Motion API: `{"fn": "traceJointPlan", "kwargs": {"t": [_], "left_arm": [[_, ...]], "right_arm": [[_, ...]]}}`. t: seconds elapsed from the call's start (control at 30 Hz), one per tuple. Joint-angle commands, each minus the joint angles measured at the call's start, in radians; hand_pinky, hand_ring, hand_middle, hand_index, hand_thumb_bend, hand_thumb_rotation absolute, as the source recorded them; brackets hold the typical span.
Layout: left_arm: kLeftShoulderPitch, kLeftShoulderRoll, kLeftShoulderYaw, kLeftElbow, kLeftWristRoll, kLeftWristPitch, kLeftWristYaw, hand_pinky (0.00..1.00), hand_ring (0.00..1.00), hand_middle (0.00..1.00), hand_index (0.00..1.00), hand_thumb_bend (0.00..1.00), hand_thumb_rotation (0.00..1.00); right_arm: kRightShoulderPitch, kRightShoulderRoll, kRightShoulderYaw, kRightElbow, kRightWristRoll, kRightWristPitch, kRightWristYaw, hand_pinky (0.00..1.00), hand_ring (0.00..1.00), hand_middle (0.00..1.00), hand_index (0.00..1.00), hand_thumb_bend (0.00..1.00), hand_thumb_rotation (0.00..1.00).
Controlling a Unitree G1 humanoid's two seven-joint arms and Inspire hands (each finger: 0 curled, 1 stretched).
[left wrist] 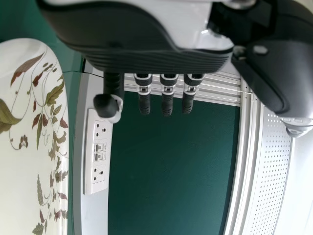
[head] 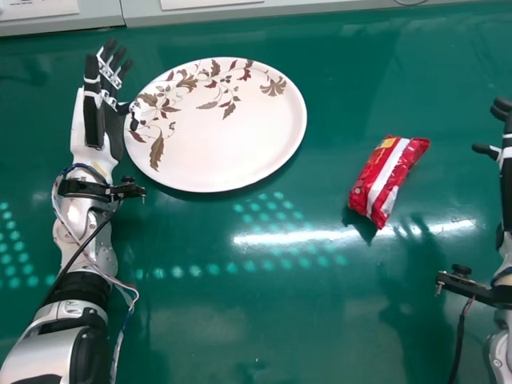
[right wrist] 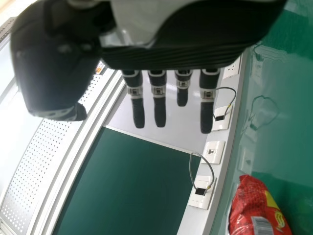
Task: Pick up biscuit and place it in the plate
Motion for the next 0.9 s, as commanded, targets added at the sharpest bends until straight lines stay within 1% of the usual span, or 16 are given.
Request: {"fn": "traceJointPlan", "kwargs": {"t": [0.0,0.3,0.37,0.43,0.5,0.57,0.63,0.67,0.7,0.8,0.87], "left_arm": [[0.076,0.010,0.008,0.043,-0.004,-0.010,-0.010,0.00,1.00,1.00,1.00,1.00,0.99],[0.082,0.009,0.011,0.033,-0.008,-0.004,-0.013,0.00,1.00,1.00,1.00,1.00,0.99],[0.082,0.011,0.010,0.033,-0.005,-0.001,-0.011,0.00,1.00,1.00,1.00,1.00,0.99],[0.081,0.012,0.011,0.035,-0.009,-0.002,-0.020,0.00,1.00,1.00,1.00,1.00,0.99],[0.079,0.012,0.017,0.039,-0.023,-0.002,-0.039,0.00,1.00,1.00,1.00,1.00,0.97],[0.079,0.010,0.023,0.035,-0.038,0.008,-0.053,0.00,1.00,1.00,1.00,1.00,0.96],[0.081,0.011,0.021,0.032,-0.038,0.009,-0.052,0.00,1.00,1.00,1.00,1.00,0.97],[0.082,0.011,0.020,0.029,-0.043,0.011,-0.059,0.00,1.00,1.00,1.00,1.00,0.97],[0.083,0.012,0.019,0.029,-0.043,0.009,-0.060,0.00,1.00,1.00,1.00,1.00,0.96],[0.085,0.013,0.015,0.027,-0.037,0.006,-0.056,0.00,1.00,1.00,1.00,1.00,0.98],[0.083,0.015,0.015,0.026,-0.038,0.009,-0.059,0.00,1.00,1.00,1.00,1.00,0.97]], "right_arm": [[0.013,0.004,-0.003,0.001,-0.004,-0.014,-0.003,0.70,0.82,0.88,0.85,0.63,0.29],[0.017,-0.009,-0.011,0.003,-0.004,-0.021,0.007,0.69,0.81,0.87,0.85,0.63,0.29],[0.021,-0.032,-0.018,0.003,-0.006,-0.023,0.028,0.69,0.81,0.88,0.86,0.65,0.29],[0.029,-0.078,-0.032,0.000,-0.020,-0.024,0.063,0.70,0.84,0.91,0.89,0.69,0.34],[0.038,-0.153,-0.056,0.006,-0.048,-0.050,0.109,0.71,0.87,0.93,0.91,0.73,0.38],[0.035,-0.224,-0.089,0.011,-0.044,-0.071,0.161,0.71,0.88,0.94,0.93,0.81,0.36],[0.029,-0.288,-0.120,0.018,-0.037,-0.092,0.207,0.75,0.90,0.94,0.94,0.88,0.35],[0.026,-0.320,-0.133,0.016,-0.041,-0.090,0.229,0.78,0.91,0.95,0.95,0.92,0.33],[0.021,-0.349,-0.144,0.011,-0.037,-0.080,0.255,0.79,0.92,0.96,0.95,0.94,0.32],[-0.004,-0.439,-0.159,0.011,-0.057,-0.074,0.319,0.82,0.94,0.98,0.97,0.99,0.27],[-0.019,-0.497,-0.154,-0.003,-0.112,-0.046,0.355,0.83,0.95,0.99,0.97,1.00,0.24]]}}
